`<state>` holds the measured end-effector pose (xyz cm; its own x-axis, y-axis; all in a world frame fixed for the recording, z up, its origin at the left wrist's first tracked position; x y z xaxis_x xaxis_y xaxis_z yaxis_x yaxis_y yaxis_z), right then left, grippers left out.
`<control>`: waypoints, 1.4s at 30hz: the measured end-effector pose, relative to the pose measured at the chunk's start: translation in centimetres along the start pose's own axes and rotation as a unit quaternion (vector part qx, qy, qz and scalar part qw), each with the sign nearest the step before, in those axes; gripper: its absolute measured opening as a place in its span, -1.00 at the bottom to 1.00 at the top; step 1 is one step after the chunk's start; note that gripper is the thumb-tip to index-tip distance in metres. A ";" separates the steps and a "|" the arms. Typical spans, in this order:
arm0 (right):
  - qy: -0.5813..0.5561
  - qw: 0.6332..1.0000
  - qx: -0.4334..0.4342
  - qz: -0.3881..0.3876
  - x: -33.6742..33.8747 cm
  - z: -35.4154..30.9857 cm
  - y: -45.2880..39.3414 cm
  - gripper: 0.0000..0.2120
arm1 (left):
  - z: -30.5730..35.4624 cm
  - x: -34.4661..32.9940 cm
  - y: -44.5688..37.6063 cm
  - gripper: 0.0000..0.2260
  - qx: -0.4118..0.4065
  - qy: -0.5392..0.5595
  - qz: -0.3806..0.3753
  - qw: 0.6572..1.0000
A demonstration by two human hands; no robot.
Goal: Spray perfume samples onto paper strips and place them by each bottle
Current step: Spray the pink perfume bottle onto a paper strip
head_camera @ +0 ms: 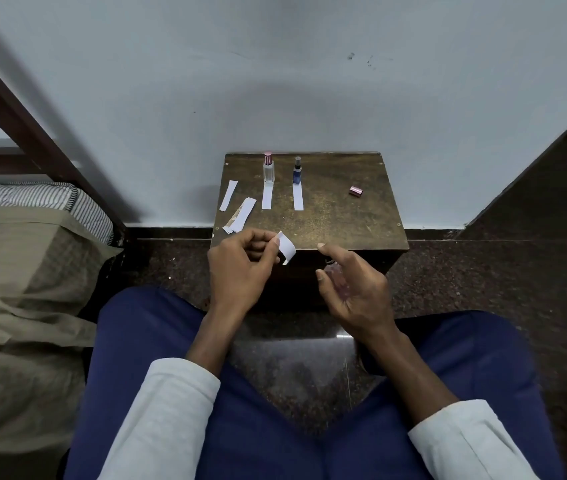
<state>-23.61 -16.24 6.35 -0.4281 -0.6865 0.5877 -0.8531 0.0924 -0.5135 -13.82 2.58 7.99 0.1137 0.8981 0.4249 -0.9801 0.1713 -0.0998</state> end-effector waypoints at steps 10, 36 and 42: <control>-0.003 1.000 0.003 0.030 0.4 0.7 0.1 -0.68 | -0.5 0.1 0.0 -0.89 0.063 0.114 0.009 0.991; -0.001 0.998 0.004 0.057 0.7 0.8 0.2 -0.65 | -0.3 -1.0 0.2 -0.90 0.127 0.223 -0.058 0.965; -0.009 0.998 0.010 0.063 0.9 0.9 0.2 -0.68 | -0.4 -1.2 0.2 -0.88 0.131 0.226 -0.064 0.963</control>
<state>-23.92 -17.47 6.17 -0.5257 -0.6827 0.5075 -0.7872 0.1642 -0.5945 -14.11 1.73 7.16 0.2377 0.9711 -0.0227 -0.9540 0.2378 0.1828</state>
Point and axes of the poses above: each hand's wrist, its own y-axis away from the middle knuckle, its own x-axis out of the back of the hand, z = x × y, the point moved 4 cm from there along -y, towards the middle knuckle, and after that the axes turned 4 degrees about -z, right-handed, at the moved point
